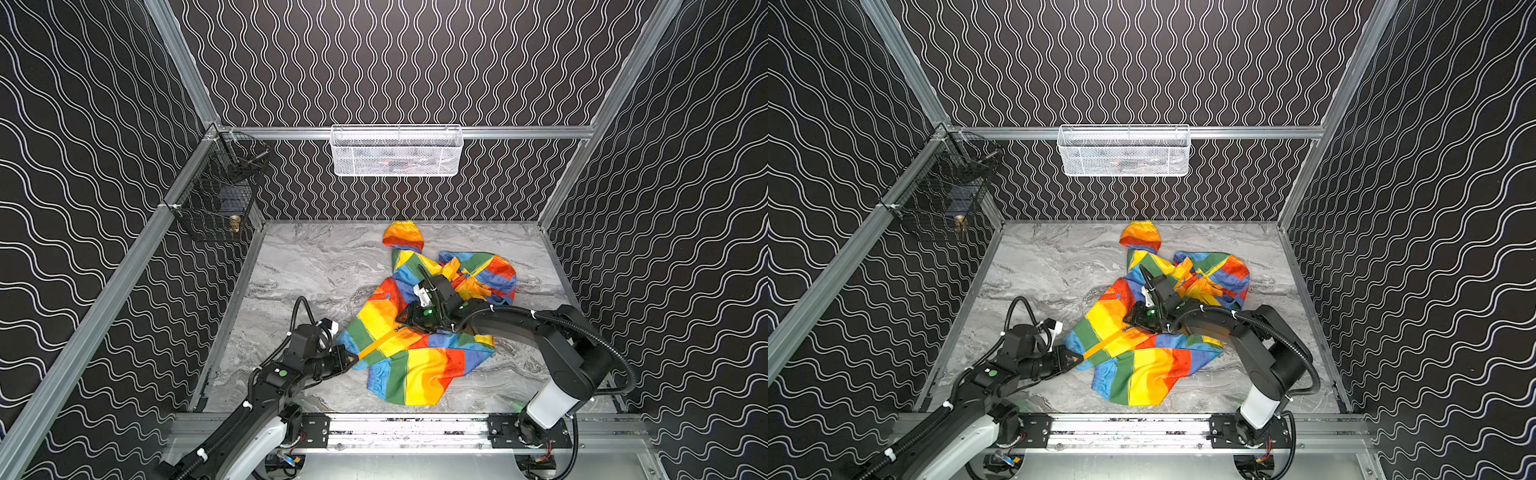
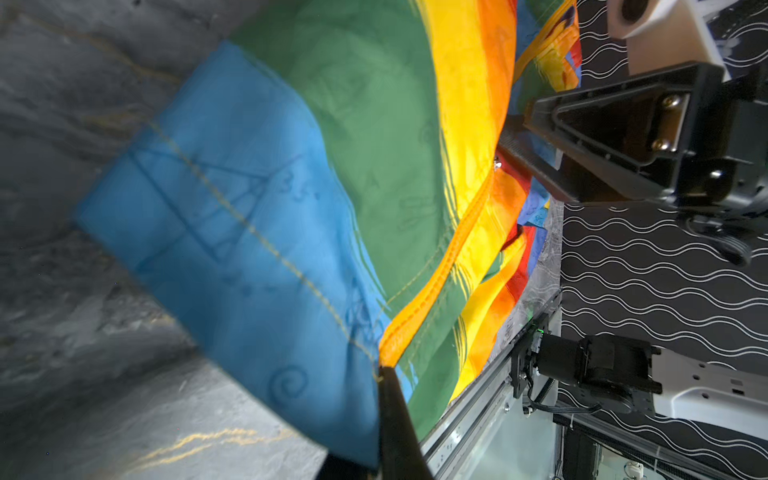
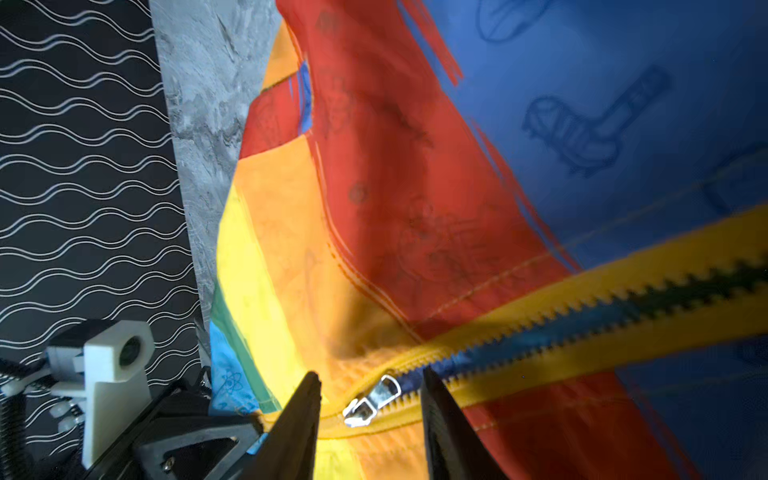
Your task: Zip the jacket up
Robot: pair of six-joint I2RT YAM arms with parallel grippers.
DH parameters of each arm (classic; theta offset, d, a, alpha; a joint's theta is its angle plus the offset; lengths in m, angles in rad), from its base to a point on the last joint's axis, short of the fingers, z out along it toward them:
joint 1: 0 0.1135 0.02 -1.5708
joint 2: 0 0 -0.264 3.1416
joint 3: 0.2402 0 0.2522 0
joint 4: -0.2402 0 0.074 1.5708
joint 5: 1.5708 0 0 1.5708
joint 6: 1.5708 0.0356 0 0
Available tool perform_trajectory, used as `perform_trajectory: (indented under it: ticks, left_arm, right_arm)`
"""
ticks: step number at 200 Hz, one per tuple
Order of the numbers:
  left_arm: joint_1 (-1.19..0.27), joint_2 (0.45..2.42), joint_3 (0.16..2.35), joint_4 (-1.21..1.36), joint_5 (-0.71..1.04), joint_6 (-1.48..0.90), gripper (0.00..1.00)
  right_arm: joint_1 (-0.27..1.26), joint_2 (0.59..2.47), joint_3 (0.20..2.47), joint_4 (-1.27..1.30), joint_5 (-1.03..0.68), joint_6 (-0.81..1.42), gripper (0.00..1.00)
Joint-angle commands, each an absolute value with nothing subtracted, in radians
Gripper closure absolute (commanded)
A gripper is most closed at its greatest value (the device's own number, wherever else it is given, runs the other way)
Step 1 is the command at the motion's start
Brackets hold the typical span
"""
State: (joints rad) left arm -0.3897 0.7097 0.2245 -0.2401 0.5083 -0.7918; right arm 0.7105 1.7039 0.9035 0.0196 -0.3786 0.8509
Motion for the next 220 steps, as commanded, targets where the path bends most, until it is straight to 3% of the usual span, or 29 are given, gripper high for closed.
perform_trajectory:
  ticks: [1,59,152,220]
  left_arm:
    - [-0.388,0.716,0.221,-0.213,0.514,-0.805,1.00]
    - [-0.389,0.716,0.215,-0.204,0.516,-0.806,1.00]
    - [-0.388,0.731,0.219,-0.196,0.512,-0.810,1.00]
    - [-0.388,0.734,0.216,-0.195,0.515,-0.810,1.00]
  right_arm:
    - [0.715,1.724,0.916,0.016,-0.380,0.838,0.61]
    - [0.724,1.767,0.905,0.079,-0.422,0.860,0.55]
    - [0.724,1.767,0.812,0.287,-0.515,0.978,0.69]
    - [0.724,1.714,0.777,0.353,-0.541,1.030,0.73]
